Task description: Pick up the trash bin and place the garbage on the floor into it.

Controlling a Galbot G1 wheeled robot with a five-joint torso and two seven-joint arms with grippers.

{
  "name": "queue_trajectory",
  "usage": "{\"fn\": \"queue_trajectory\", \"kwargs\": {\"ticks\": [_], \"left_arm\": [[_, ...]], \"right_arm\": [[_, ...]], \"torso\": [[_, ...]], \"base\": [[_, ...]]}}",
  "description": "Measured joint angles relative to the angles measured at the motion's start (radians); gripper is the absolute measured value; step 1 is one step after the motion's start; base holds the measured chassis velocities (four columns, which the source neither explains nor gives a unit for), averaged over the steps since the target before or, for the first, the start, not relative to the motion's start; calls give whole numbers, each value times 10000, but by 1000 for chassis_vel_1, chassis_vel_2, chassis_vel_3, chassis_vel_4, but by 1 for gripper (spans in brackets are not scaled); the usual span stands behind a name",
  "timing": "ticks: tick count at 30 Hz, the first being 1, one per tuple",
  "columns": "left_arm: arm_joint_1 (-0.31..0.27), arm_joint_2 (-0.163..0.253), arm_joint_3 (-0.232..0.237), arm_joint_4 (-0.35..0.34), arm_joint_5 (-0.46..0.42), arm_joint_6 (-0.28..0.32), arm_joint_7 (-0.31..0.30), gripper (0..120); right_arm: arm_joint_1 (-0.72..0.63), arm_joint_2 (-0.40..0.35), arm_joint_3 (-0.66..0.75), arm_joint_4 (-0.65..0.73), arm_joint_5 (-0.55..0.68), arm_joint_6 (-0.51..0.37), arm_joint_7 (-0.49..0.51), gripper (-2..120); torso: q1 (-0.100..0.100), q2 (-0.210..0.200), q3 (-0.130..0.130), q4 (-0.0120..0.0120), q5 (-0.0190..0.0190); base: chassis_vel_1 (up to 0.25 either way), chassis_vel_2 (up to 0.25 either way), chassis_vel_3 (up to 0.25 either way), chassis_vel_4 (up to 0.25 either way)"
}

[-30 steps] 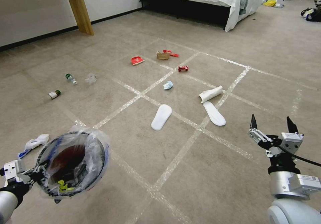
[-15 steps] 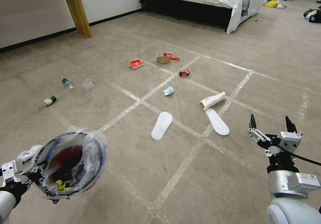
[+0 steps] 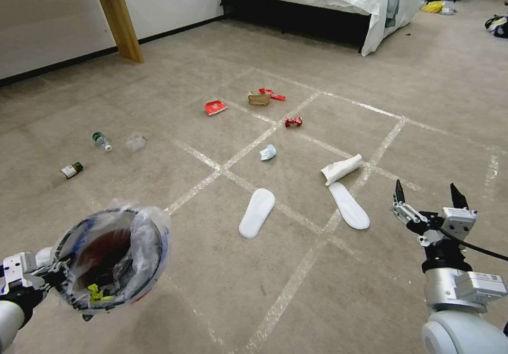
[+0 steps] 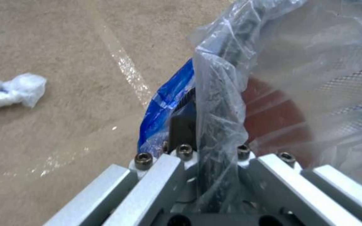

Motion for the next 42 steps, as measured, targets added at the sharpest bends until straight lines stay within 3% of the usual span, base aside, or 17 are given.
{"fn": "queue_trajectory", "kwargs": {"ticks": [24,42], "left_arm": [[32,82,1,7,-100,-42,5,1],[8,45,61,-58,-88,-31,-48,1]], "right_arm": [[126,-46,-48,50,291,-297,110,100],[138,-75,-53,223,416,-415,-39,100]], "torso": [[0,0,1,-1,0],[0,0,0,0,0]], "base": [[-118,113,117,-111],[-7,8,6,-6]]}}
